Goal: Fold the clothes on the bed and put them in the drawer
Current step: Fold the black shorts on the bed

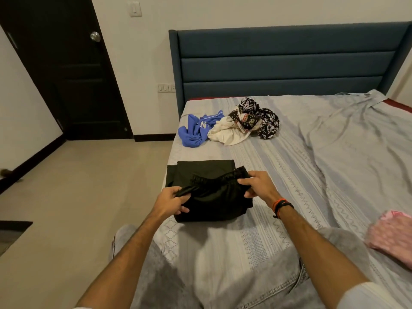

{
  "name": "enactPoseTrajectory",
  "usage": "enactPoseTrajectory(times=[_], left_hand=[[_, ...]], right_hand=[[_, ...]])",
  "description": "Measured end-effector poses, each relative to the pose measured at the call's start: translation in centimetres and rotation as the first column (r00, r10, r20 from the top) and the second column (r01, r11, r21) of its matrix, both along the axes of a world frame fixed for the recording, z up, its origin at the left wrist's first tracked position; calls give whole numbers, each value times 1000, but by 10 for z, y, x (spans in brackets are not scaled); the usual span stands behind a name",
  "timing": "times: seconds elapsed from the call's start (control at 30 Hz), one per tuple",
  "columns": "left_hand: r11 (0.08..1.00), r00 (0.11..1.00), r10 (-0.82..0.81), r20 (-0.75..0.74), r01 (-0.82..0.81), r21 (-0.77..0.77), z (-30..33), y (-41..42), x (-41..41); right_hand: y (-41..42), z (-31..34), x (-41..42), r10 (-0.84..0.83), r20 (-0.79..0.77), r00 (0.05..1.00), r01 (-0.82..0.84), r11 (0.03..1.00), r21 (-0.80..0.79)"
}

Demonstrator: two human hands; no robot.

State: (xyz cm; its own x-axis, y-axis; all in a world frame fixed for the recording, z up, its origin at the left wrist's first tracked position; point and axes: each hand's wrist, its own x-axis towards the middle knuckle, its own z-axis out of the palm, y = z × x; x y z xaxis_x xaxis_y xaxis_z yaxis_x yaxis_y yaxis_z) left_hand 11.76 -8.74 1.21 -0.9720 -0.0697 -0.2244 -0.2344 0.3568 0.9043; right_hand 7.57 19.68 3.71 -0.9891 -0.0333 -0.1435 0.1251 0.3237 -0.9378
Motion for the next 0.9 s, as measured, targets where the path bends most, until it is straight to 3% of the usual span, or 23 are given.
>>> enactPoseTrajectory(times=[0.27,0.57,0.63,0.7,0.8,0.9], left_hand=[[989,987,144,-76,-145,-2,-11,3,-40],[955,956,283,-81,-288,-65,-7,-2,-163],[913,943,310,-120,-331,-238,-8,-3,-190],[836,957,258,-135,-291,-465,-17,4,-202],[723,975,40,-218,-179,-667,-47,21,-197],[610,972,-193,-131,14,-792,-96,26,-189]], right_hand=[[-17,-4,-47,-46,4,999,46,999,1],[-49,-4,-164,-101,1,995,101,990,96],[-57,-11,-190,-95,-46,994,104,958,267],[-71,-25,-199,-2,-95,995,53,844,533],[-93,-63,-185,227,-138,964,-83,751,655],[-97,-117,-174,418,-68,906,-212,585,783]])
